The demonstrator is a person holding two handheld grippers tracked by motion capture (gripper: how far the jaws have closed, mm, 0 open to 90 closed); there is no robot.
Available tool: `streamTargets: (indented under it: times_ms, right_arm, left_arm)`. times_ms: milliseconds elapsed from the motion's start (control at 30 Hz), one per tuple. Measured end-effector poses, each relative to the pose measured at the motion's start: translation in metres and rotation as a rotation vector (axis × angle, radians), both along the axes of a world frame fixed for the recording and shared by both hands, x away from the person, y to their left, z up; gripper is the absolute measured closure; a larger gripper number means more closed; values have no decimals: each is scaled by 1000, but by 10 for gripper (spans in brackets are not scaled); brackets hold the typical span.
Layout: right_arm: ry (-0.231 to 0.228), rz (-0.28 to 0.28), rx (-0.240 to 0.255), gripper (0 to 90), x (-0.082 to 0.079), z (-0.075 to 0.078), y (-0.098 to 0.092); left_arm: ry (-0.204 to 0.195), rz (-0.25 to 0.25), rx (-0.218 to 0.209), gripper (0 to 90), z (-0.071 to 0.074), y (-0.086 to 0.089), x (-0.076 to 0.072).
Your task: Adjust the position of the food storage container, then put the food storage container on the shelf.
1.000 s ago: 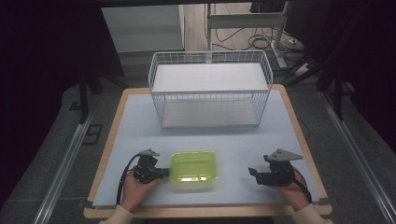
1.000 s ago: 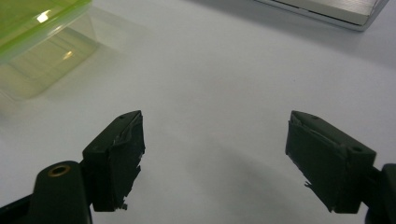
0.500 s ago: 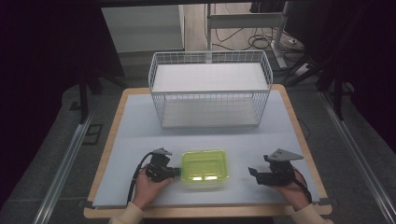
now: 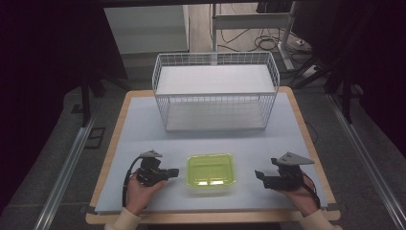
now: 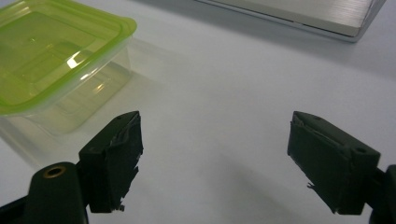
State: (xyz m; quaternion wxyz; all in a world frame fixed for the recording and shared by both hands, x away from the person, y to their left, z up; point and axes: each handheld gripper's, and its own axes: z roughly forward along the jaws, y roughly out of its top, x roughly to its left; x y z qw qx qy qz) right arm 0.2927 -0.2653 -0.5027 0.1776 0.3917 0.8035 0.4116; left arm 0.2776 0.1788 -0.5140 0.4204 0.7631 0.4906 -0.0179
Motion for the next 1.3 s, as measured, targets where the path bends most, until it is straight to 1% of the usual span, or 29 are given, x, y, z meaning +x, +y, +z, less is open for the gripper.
streamTargets:
  times_ms: [100, 200, 233, 333, 400, 467, 533, 567, 600, 633, 700, 767, 800, 867, 967, 1000, 1133, 1200, 1300]
  right_arm:
    - [-13, 11, 19, 180, 0, 1, 1]
    - [-24, 27, 35, 180, -2, 2, 2]
    - [-25, 33, 38, 180, -2, 3, 3]
    - [-26, 43, 48, 180, -3, 5, 4]
    - [-24, 49, 59, 180, -4, 5, 4]
    - [-20, 51, 68, 180, -4, 6, 5]
    - [-11, 59, 78, 182, -4, 6, 5]
    - [-7, 63, 80, 183, -4, 6, 5]
    - [-5, 68, 87, 184, -5, 7, 6]
    - [0, 73, 96, 184, -5, 8, 6]
    - [14, 81, 118, 185, -6, 10, 7]
    - [26, 87, 141, 189, -7, 12, 8]
    - [33, 90, 153, 192, -7, 13, 8]
    - [51, 96, 178, 197, -8, 15, 9]
    - [62, 105, 190, 200, -8, 17, 10]
    - [73, 103, 195, 200, -8, 18, 11]
    - [86, 113, 199, 216, -8, 19, 14]
    - [114, 120, 220, 237, -7, 20, 17]
    - [151, 132, 243, 262, -4, 20, 21]
  left_arm:
    - [-21, 19, -32, 900, 6, 11, -6]
    - [-36, 28, -58, 895, 11, 18, -10]
    - [-40, 31, -69, 892, 12, 20, -11]
    - [-56, 32, -83, 879, 17, 22, -14]
    - [-63, 25, -94, 854, 18, 22, -15]
    - [-76, 23, -101, 774, 19, 22, -16]
    - [-89, 26, -111, 633, 21, 21, -18]
    - [-83, 26, -110, 550, 23, 20, -19]
    - [-80, 35, -116, 490, 24, 18, -20]
    - [-83, 37, -122, 452, 25, 17, -21]
    - [-73, 26, -141, 410, 27, 15, -22]
    - [-67, 21, -157, 395, 28, 13, -23]
    - [-57, 16, -165, 392, 29, 12, -23]
    - [-46, 15, -170, 389, 28, 10, -24]
    - [-27, 17, -182, 389, 26, 9, -23]
    - [-23, 15, -183, 389, 25, 9, -23]
    - [-11, 13, -183, 389, 23, 6, -21]
    - [1, 13, -183, 390, 21, 4, -20]
    - [14, 5, -173, 392, 18, 0, -19]
